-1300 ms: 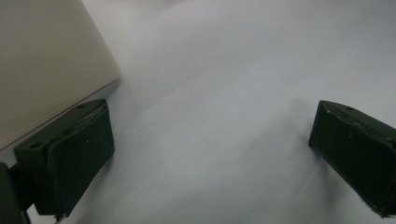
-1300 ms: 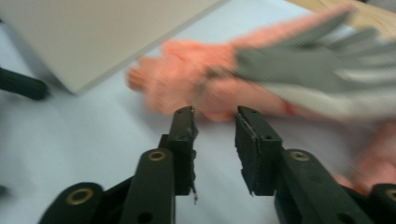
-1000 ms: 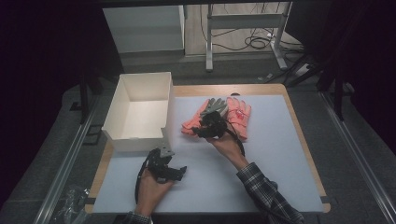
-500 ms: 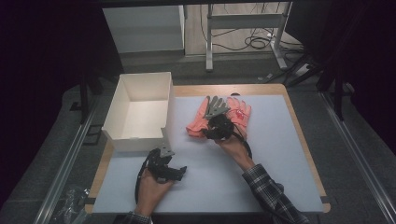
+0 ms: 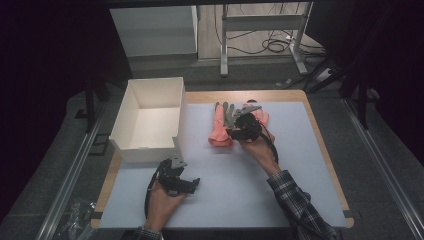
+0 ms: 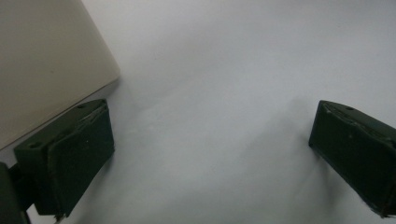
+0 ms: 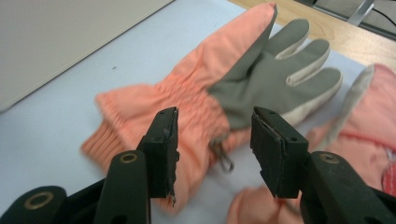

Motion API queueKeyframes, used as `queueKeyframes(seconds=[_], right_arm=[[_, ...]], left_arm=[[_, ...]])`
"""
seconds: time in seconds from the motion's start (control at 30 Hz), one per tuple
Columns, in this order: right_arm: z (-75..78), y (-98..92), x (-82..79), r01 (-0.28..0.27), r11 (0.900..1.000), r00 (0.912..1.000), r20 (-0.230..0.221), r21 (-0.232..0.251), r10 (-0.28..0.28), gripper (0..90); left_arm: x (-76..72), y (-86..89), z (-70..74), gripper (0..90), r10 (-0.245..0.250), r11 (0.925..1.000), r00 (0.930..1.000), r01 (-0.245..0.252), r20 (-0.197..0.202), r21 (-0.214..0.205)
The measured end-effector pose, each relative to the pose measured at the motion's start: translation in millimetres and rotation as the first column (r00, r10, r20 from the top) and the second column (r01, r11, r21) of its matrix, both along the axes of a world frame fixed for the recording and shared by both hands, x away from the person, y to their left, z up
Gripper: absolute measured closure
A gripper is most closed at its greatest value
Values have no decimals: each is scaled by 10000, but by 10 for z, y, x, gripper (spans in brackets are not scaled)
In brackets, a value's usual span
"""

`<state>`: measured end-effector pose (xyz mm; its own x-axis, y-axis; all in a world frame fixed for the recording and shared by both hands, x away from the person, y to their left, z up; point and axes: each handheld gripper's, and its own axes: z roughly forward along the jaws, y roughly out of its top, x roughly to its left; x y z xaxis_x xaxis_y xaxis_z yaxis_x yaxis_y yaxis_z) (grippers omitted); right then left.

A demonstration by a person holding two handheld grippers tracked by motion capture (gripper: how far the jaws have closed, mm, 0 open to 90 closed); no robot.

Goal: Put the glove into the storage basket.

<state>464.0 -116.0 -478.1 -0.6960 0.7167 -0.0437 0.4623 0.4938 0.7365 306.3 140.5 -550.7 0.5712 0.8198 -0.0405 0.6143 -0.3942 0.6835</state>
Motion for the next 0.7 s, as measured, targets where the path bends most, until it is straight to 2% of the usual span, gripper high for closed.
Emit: queueKeyframes(seconds=[0.17,0.2,0.27,0.33,0.4,0.47,0.5,0.53,0.63,0.7], right_arm=[[-31,115,241,366,9992,9993,-101,-189,-368,569],[-50,145,336,653,9976,9978,-95,-245,-655,584],[-78,161,433,830,9961,9960,-293,-290,-838,585],[-98,172,473,871,9956,9952,-413,-359,-886,585],[-153,199,529,926,9937,9938,-557,-637,-962,589],[-199,227,555,923,9931,9906,-942,-726,-989,645],[-224,255,555,1000,9900,9890,-990,-993,-1098,741],[-224,255,555,1000,9900,9890,-990,-993,-1098,741],[-212,266,543,1046,9887,9878,-1040,-1072,-1157,879],[-201,261,540,1060,9888,9877,-1039,-1047,-1169,884]], left_arm=[[-1,-4,-4,0,36,10000,10000,-36,35,-57],[0,-3,-3,0,35,10000,10000,-35,36,-41],[-1,-3,-3,0,38,10000,10000,-38,37,-37],[-1,-4,-3,0,40,10000,10000,-40,36,-56],[-1,-4,-3,0,42,10000,10000,-42,36,-56],[-1,-4,-3,0,43,10000,10000,-43,38,-57],[-1,-4,-3,0,43,10000,10000,-43,38,-56],[-1,-4,-3,0,43,10000,10000,-43,39,-57],[-1,-4,-4,0,44,10000,10000,-43,41,-57],[-1,-4,-3,0,42,10000,10000,-41,39,-53]])
